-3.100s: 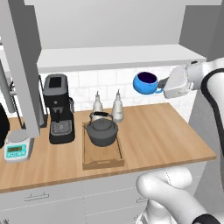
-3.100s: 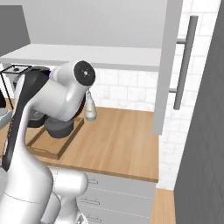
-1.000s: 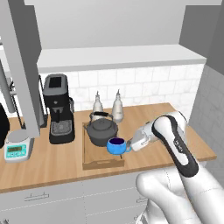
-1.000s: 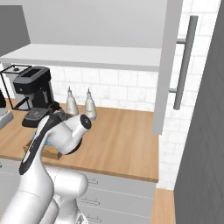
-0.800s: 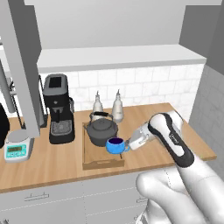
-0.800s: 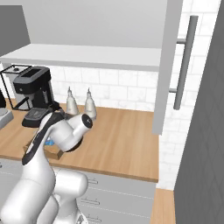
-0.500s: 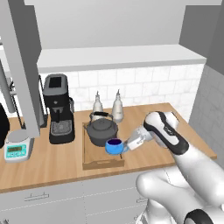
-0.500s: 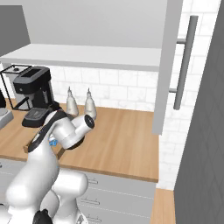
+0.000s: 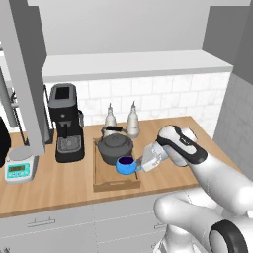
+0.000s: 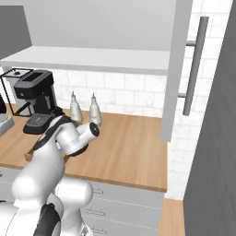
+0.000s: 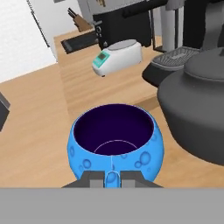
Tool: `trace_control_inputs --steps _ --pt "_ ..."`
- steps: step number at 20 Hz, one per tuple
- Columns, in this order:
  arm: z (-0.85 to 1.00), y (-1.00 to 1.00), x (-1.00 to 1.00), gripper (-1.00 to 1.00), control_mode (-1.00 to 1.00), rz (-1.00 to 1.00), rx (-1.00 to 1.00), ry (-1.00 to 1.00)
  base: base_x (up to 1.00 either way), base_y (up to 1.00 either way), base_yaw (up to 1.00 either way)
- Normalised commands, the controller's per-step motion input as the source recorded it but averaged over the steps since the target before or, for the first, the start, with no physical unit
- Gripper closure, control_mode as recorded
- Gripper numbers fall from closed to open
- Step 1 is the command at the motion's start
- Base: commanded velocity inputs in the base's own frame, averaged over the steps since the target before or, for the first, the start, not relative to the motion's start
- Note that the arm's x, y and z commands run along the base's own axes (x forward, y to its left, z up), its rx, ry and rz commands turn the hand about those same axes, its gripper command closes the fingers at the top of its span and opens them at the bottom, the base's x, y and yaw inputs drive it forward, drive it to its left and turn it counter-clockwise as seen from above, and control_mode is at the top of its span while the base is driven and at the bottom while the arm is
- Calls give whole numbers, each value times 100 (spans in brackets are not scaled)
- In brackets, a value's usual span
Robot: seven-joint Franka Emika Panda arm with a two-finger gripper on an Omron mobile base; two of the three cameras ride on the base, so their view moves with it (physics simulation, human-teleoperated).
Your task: Pick the kettle from the counter and place it on the tray. Then pick the mug from the cabinet and place it on the tray. Then close the cabinet doors.
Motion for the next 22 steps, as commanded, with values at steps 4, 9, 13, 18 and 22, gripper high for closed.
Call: trace_control_inputs --steps 4,9,13,18,22 --pt "-21 17 4 100 -100 0 0 -3 0 0 0" --pt "-33 17 3 100 -100 0 -1 0 0 0 0" --pt "-32 2 1 100 -100 0 0 0 0 0 0" --pt "-30 0 0 100 -100 0 0 0 0 0 0" --pt "-33 0 0 100 -100 0 0 0 0 0 0"
